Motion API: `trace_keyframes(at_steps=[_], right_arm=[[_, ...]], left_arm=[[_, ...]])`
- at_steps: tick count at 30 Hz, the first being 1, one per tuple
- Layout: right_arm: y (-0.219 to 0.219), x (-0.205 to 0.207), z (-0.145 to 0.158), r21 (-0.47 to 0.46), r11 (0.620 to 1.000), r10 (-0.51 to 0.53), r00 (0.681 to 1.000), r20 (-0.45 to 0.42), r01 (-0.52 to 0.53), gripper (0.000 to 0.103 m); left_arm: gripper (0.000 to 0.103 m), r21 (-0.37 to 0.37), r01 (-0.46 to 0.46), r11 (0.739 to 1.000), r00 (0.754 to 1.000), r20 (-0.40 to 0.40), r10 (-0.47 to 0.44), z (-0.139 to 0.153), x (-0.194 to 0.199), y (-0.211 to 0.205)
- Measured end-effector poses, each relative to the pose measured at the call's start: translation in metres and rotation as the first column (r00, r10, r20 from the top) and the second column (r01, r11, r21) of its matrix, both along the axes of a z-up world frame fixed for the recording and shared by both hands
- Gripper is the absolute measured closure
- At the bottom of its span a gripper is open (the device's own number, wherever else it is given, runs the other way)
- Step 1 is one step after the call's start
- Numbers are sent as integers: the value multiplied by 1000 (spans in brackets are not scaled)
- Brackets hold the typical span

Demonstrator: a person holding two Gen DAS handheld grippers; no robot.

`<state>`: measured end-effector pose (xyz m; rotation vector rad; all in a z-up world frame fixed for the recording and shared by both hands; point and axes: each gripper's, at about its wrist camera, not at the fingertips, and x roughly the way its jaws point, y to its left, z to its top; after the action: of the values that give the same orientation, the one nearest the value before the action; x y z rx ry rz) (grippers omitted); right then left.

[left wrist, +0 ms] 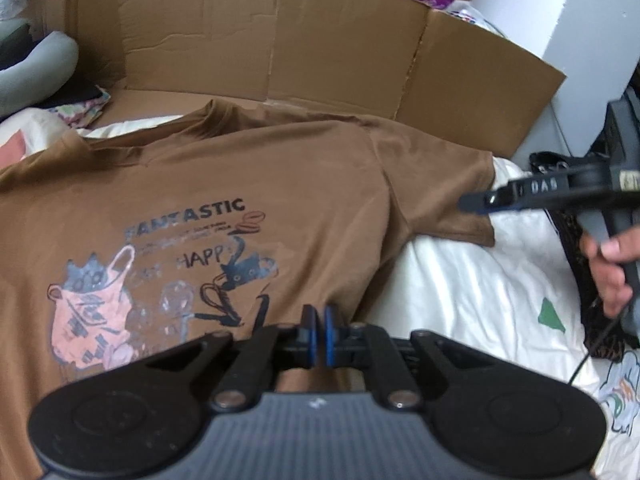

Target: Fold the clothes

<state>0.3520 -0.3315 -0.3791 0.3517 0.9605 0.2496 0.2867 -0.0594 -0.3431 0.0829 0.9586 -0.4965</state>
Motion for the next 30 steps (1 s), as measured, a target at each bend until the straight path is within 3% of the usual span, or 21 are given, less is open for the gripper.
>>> trace_keyframes(at_steps=[5, 13, 27, 28, 29, 30], right_arm=[[22, -7, -25, 170, 985, -4, 996, -84, 18, 68], [44, -14, -49, 341, 938, -12, 986, -165, 69, 66], [72, -17, -80, 465, 872, -35, 968, -250, 152, 68], [72, -17, -81, 463, 872, -39, 966, -255, 157, 80], [73, -16, -81, 457, 875, -42, 965, -259, 161, 101], [72, -16, -82, 451, 878, -43, 964, -261, 161, 102]], left_arm=[[98, 8, -5, 1000, 1000, -2, 5, -3, 1, 1], [98, 11, -17, 1000, 1000, -23, 18, -9, 2, 3], [98, -31, -35, 999, 999, -42, 34, -7, 0, 11], [98, -34, -35, 999, 998, -44, 34, -6, 0, 12], [97, -33, -43, 999, 998, -37, 41, -4, -1, 14], [96, -31, -52, 998, 998, -27, 51, -2, -3, 17]])
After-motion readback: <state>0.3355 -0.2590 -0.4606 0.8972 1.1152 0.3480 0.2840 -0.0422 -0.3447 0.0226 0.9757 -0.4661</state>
